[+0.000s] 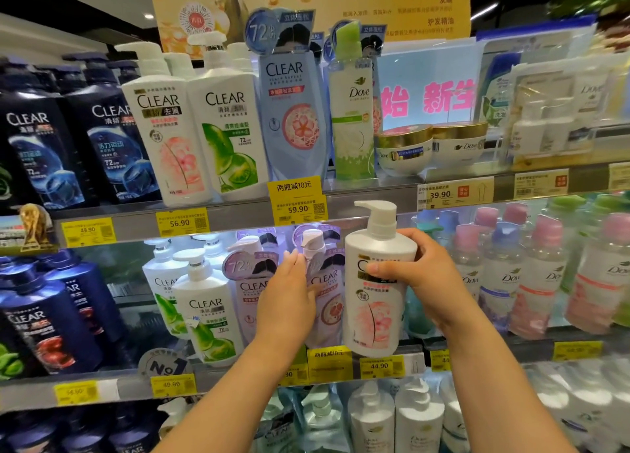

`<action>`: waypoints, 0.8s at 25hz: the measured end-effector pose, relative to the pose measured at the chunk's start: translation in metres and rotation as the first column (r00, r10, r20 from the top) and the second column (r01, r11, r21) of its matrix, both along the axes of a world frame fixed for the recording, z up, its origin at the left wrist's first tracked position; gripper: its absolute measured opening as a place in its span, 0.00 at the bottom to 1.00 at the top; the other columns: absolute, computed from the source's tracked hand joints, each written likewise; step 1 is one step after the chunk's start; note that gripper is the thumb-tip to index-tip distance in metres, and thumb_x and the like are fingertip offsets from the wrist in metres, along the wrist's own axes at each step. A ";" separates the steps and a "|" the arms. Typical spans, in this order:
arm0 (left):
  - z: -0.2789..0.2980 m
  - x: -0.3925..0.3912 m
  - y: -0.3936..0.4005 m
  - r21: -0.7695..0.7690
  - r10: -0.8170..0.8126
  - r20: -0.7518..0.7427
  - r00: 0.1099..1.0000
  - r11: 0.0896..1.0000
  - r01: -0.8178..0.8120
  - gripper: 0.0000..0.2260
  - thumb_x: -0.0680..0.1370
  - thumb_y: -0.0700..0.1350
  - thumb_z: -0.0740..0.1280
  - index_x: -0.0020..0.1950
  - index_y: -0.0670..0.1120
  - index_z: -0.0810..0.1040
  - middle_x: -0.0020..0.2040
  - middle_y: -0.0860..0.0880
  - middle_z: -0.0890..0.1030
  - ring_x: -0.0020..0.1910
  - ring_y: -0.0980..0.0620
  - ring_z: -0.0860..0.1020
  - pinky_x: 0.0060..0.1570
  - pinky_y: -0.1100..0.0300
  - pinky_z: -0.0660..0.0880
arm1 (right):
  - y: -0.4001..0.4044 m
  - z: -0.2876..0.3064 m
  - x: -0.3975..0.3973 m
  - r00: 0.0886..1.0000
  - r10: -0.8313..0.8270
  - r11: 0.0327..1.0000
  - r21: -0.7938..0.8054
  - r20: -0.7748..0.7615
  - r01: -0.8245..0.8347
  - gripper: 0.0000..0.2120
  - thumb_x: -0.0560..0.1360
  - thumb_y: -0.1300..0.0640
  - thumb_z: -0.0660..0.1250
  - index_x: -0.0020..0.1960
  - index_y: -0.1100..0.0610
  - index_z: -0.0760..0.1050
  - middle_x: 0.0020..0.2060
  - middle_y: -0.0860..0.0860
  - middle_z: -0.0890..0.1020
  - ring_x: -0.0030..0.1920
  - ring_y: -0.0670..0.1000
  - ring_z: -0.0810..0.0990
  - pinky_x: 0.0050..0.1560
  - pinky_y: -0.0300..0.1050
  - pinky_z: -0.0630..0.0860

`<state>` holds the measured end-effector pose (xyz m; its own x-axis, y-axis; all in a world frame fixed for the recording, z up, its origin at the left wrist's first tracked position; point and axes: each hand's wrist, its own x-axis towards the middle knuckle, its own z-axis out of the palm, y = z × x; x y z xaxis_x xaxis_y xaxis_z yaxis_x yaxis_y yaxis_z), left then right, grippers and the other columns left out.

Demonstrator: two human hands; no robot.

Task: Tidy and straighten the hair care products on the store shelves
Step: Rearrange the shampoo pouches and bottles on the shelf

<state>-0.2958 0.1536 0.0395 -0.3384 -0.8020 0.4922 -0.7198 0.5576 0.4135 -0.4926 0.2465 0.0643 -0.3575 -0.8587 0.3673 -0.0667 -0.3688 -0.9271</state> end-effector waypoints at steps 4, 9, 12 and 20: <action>0.009 0.004 -0.003 -0.004 -0.018 0.008 1.000 1.000 0.018 0.19 0.78 0.44 0.68 0.69 0.47 0.71 0.62 0.48 0.78 0.61 0.46 0.76 0.53 0.53 0.74 | -0.007 0.008 0.007 1.000 -0.005 1.000 0.003 0.008 0.005 0.33 0.50 0.49 0.84 0.54 0.51 0.78 0.45 0.46 0.87 0.43 0.49 0.87 0.36 0.39 0.82; 0.018 0.012 0.004 0.030 -0.071 0.002 0.997 0.997 0.071 0.16 0.79 0.45 0.66 0.67 0.46 0.73 0.64 0.46 0.78 0.64 0.46 0.74 0.60 0.52 0.72 | -0.008 0.016 0.017 0.999 -0.019 1.000 0.022 -0.028 0.020 0.34 0.49 0.47 0.83 0.53 0.50 0.79 0.45 0.47 0.87 0.44 0.50 0.88 0.38 0.43 0.83; 0.029 0.029 0.008 -0.006 -0.083 -0.041 0.996 0.997 0.083 0.13 0.79 0.49 0.67 0.60 0.44 0.79 0.59 0.45 0.81 0.58 0.46 0.77 0.56 0.53 0.72 | -0.008 0.028 0.024 0.999 -0.001 1.000 0.006 -0.038 0.002 0.33 0.50 0.48 0.84 0.53 0.51 0.80 0.45 0.51 0.88 0.44 0.53 0.88 0.37 0.44 0.83; 0.111 0.101 0.002 -0.090 -0.110 -0.395 0.912 0.993 0.081 0.10 0.74 0.54 0.71 0.54 0.56 0.81 0.40 0.63 0.82 0.36 0.65 0.80 0.43 0.59 0.78 | -0.018 0.091 0.069 0.990 0.095 0.993 -0.058 -0.104 -0.101 0.29 0.53 0.50 0.84 0.53 0.53 0.84 0.46 0.56 0.88 0.45 0.57 0.88 0.38 0.47 0.83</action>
